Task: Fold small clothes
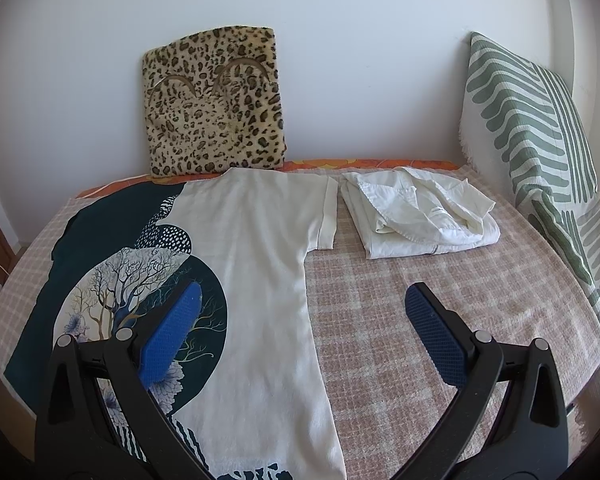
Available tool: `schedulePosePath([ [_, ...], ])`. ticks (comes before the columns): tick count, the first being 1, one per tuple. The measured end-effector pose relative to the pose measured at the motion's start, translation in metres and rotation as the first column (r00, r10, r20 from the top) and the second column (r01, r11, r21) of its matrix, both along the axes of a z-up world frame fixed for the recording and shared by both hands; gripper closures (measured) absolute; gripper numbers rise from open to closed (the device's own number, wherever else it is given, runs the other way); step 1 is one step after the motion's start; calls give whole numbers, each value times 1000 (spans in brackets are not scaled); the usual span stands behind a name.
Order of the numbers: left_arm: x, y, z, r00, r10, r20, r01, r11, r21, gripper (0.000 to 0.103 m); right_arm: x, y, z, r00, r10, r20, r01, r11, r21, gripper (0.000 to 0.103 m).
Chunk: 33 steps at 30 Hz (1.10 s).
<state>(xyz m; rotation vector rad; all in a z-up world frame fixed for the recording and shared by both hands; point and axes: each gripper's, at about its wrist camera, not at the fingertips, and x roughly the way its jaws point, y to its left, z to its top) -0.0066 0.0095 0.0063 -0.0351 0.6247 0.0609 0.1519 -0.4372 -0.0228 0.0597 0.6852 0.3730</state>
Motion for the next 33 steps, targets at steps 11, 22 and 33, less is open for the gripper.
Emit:
schedulePosePath([
  [11, 0, -1, 1, 1000, -1, 4, 1, 1000, 4, 0, -1, 0, 1, 1000, 0, 1, 0, 1000, 1, 0],
  [22, 0, -1, 1, 1000, 0, 4, 0, 1000, 4, 0, -1, 1, 2, 1000, 0, 1, 0, 1000, 2, 0],
  [33, 0, -1, 1, 1000, 3, 3, -3, 1000, 5, 0, -1, 2, 2, 1000, 0, 1, 0, 1000, 3, 0],
])
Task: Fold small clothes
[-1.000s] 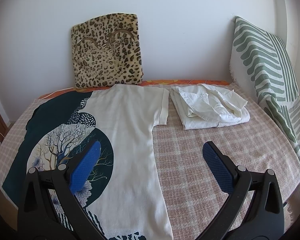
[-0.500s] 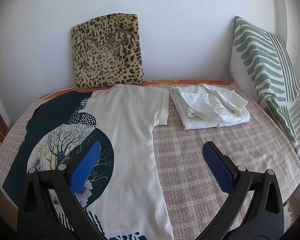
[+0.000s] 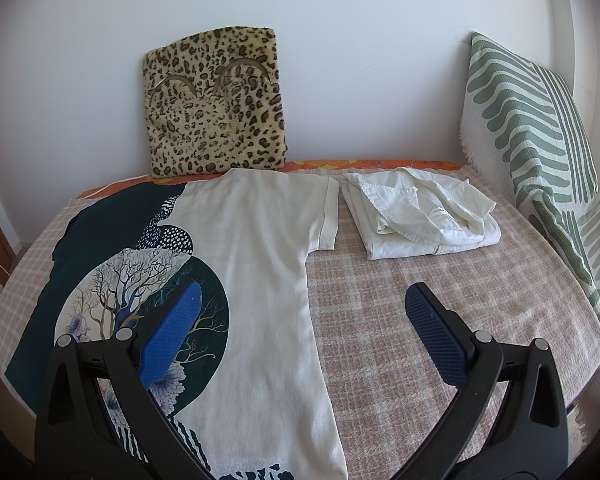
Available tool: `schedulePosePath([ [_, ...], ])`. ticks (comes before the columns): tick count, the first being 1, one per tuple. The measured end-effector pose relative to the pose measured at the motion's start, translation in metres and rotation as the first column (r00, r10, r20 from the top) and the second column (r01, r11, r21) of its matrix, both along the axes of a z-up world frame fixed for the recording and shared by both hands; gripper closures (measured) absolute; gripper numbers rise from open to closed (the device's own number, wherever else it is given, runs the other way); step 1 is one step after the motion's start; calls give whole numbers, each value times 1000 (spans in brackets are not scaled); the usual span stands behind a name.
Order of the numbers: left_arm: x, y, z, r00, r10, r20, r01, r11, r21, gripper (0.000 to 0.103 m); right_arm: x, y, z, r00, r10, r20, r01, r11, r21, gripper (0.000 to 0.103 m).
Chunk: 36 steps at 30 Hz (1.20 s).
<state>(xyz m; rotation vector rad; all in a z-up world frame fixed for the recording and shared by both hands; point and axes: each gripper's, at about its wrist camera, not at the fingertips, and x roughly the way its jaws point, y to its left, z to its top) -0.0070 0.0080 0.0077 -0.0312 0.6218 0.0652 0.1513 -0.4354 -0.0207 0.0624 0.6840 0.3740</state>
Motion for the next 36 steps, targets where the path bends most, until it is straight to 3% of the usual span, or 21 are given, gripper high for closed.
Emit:
schedulePosePath([
  [20, -2, 9, -5, 1000, 22, -20, -21, 1000, 1, 0, -3, 4, 9, 1000, 3, 6, -3, 1000, 8, 0],
  [26, -11, 41, -19, 994, 13, -111, -27, 992, -126, 0, -10, 10, 24, 999, 11, 41, -13, 999, 42, 0],
  [32, -28, 81, -37, 990, 42, -138, -73, 972, -224, 1, -15, 32, 35, 995, 83, 48, -86, 994, 62, 0],
  [36, -36, 100, -53, 981, 84, -174, -119, 972, -201, 6, -15, 53, 37, 991, 131, 42, -133, 989, 67, 0],
])
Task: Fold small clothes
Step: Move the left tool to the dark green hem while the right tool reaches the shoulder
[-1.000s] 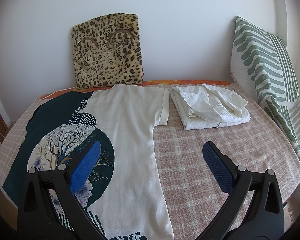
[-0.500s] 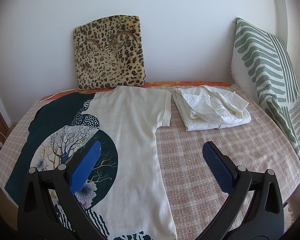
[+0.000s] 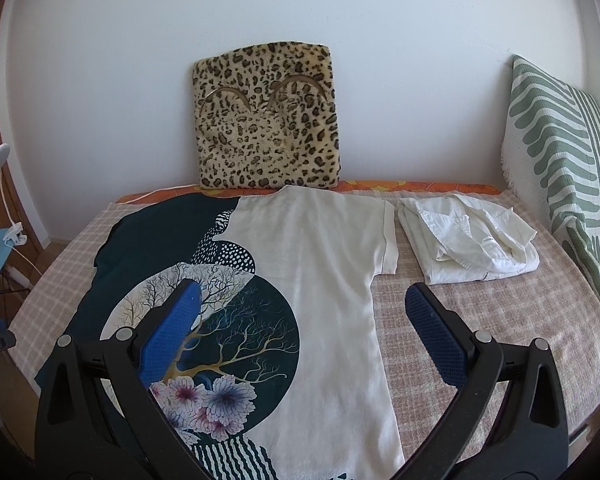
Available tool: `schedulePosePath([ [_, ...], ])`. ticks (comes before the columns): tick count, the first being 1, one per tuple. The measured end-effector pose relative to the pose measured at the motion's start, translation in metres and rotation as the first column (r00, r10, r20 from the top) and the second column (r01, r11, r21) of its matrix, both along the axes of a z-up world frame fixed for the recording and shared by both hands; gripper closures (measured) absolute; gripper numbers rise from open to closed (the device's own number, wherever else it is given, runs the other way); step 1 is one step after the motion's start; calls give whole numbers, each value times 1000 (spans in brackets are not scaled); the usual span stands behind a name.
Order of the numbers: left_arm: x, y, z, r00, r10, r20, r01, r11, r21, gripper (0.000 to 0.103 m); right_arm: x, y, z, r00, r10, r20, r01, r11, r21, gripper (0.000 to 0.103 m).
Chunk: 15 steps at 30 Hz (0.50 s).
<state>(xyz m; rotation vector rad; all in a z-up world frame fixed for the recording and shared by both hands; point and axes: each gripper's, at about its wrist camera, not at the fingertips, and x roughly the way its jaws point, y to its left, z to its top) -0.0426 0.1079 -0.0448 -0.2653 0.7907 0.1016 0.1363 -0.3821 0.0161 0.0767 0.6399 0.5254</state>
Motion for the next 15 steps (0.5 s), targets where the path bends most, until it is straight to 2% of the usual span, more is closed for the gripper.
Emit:
schedulePosePath([
  [2, 0, 9, -10, 1000, -3, -29, 3, 1000, -17, 13, 3, 11, 0, 999, 32, -22, -31, 999, 18, 0],
  [7, 1, 25, -34, 996, -16, -91, 6, 993, -117, 29, 19, 51, 5, 989, 123, -77, -117, 991, 71, 0],
  [15, 4, 31, -54, 990, -42, -135, 18, 985, -173, 40, 46, 151, 28, 941, 311, -133, -307, 950, 54, 0],
])
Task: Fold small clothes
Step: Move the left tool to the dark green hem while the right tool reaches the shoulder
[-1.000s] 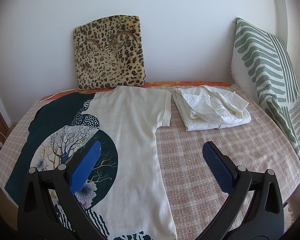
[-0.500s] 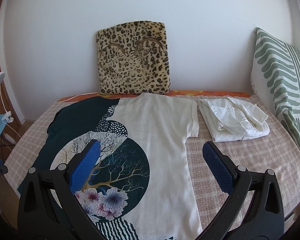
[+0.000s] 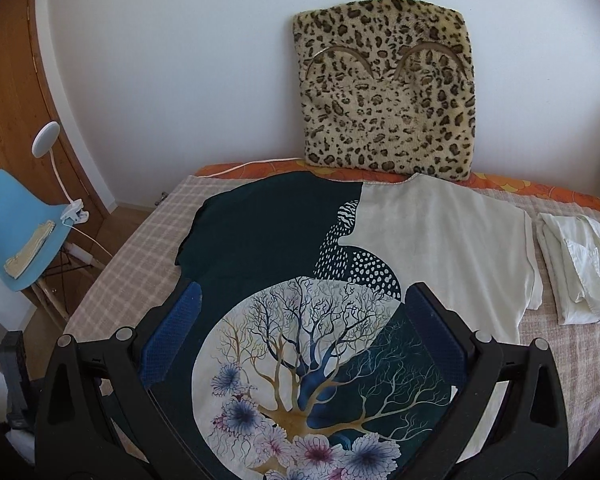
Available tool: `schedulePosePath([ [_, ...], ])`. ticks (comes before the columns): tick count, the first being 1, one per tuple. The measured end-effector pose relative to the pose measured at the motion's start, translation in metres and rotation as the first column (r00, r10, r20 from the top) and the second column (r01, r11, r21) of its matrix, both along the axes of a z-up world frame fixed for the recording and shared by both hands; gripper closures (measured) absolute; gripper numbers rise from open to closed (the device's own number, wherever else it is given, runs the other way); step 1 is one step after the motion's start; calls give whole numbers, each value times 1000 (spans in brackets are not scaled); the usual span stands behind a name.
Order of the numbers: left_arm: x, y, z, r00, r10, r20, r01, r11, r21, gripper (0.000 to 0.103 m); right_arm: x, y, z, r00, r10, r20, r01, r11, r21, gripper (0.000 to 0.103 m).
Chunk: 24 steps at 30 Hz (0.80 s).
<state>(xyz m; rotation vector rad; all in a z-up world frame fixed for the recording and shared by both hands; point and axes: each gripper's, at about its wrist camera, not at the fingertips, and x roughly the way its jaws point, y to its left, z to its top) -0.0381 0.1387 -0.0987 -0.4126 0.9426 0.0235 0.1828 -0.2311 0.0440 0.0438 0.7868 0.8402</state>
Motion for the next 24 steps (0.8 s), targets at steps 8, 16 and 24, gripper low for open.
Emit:
schedulePosePath([
  [8, 7, 4, -17, 999, -13, -40, 11, 999, -36, 50, 32, 107, 20, 990, 115, -85, -115, 993, 6, 0],
  [16, 8, 22, -23, 998, 44, -40, -49, 988, -145, 61, 53, 221, 26, 963, 211, -168, -213, 977, 6, 3],
  [24, 10, 19, -24, 999, 37, -19, -39, 993, -114, 70, 78, 304, -7, 941, 212, -264, -234, 971, -56, 15],
])
